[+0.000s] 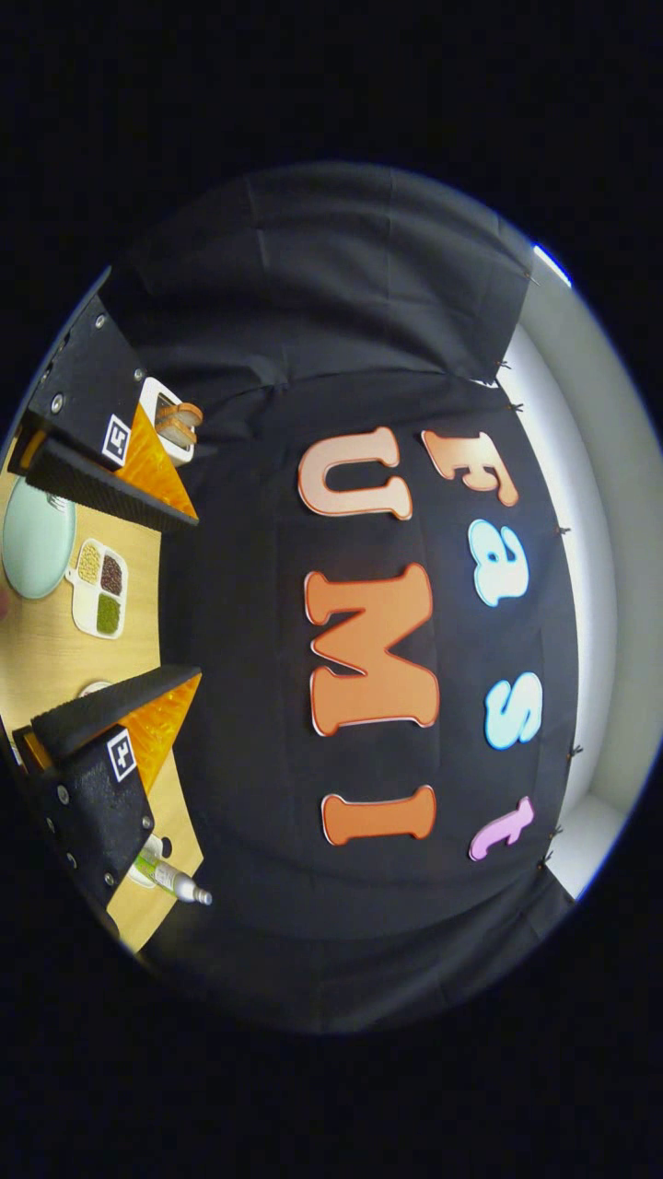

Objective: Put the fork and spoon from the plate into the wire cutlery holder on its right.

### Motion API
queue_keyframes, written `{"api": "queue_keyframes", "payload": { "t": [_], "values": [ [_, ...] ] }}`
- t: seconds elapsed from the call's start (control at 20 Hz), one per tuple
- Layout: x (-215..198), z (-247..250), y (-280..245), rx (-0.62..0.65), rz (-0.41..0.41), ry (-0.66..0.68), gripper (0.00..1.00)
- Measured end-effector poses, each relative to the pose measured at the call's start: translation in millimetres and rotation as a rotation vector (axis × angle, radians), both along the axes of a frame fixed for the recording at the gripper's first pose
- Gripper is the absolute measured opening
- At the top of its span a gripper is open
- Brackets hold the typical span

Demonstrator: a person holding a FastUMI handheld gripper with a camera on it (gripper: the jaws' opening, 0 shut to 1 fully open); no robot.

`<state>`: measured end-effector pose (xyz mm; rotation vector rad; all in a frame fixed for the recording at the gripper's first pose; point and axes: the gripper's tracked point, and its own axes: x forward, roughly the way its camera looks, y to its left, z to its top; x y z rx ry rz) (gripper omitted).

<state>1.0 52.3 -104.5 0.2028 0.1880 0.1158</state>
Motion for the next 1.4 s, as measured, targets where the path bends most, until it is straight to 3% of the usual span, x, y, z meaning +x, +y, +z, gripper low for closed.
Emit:
{"api": "queue_keyframes", "payload": {
  "t": [0.35,0.7,0.85,1.15,1.4],
  "values": [
    [0.7,-36.3,103.5,0.034,0.170,0.136,0.90],
    [-15.7,-137.3,161.3,-0.013,0.281,0.541,0.91],
    [-41.2,-183.7,181.6,-0.039,0.325,0.756,0.91],
    [-62.2,-257.9,201.1,-0.092,0.338,1.042,0.87],
    [-75.5,-302.1,196.1,-0.095,0.310,1.270,0.69]
  ]
}}
